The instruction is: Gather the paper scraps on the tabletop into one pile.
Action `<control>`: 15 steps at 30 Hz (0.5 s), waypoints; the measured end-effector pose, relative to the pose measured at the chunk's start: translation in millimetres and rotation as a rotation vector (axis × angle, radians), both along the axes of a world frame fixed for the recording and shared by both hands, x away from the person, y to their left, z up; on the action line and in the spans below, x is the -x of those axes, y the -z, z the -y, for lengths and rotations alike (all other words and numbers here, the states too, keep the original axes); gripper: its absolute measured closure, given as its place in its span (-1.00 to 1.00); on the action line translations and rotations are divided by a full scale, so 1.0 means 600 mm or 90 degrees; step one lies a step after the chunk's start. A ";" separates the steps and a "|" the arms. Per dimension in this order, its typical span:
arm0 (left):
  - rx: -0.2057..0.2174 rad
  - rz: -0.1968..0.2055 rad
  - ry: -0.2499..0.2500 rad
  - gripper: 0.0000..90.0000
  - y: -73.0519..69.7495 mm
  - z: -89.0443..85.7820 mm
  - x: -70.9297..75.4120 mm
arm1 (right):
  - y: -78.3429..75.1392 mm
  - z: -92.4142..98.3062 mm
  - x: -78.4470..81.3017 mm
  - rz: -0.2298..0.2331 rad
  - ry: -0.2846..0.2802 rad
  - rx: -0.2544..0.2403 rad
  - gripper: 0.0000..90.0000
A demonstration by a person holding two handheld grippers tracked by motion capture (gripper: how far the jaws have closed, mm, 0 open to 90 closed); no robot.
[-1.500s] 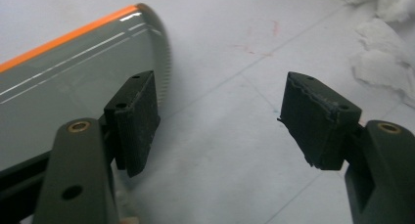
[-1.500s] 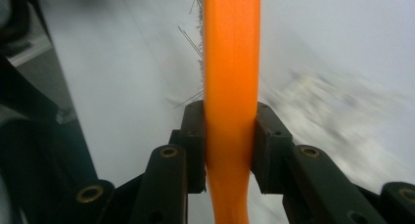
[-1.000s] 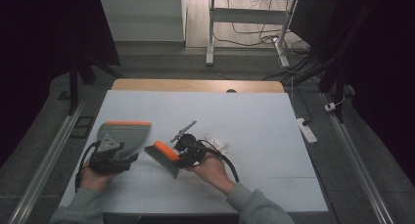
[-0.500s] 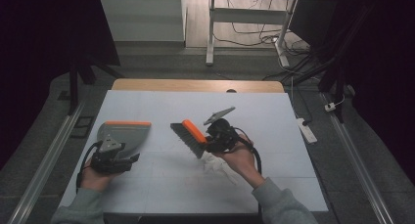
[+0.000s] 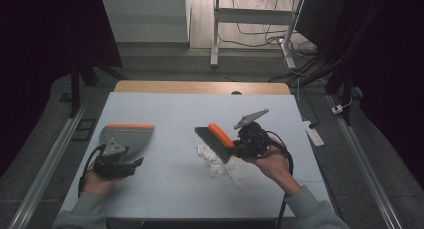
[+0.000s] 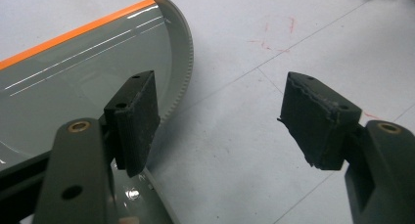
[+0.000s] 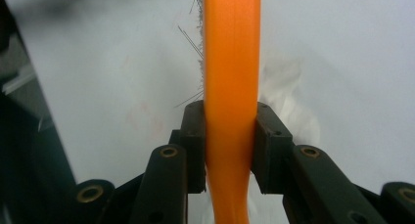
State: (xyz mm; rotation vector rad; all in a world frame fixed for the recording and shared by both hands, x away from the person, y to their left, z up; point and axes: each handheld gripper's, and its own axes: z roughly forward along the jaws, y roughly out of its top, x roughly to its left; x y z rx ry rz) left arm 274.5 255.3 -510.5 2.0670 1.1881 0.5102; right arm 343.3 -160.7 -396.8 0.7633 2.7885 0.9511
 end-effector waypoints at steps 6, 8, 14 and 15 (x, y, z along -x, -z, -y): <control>-0.003 -0.001 0.001 -0.31 0.001 0.002 -0.001 | 0.019 0.044 0.030 -0.017 -0.052 0.110 0.56; -0.006 -0.002 0.003 -0.31 0.001 0.003 -0.002 | 0.030 0.053 0.040 -0.023 -0.073 0.138 0.56; -0.011 -0.002 0.003 -0.31 0.002 0.006 -0.002 | 0.081 0.043 0.051 -0.015 -0.140 0.196 0.56; -0.010 -0.002 0.002 -0.31 0.002 0.006 -0.002 | 0.083 0.038 0.048 -0.011 -0.141 0.182 0.56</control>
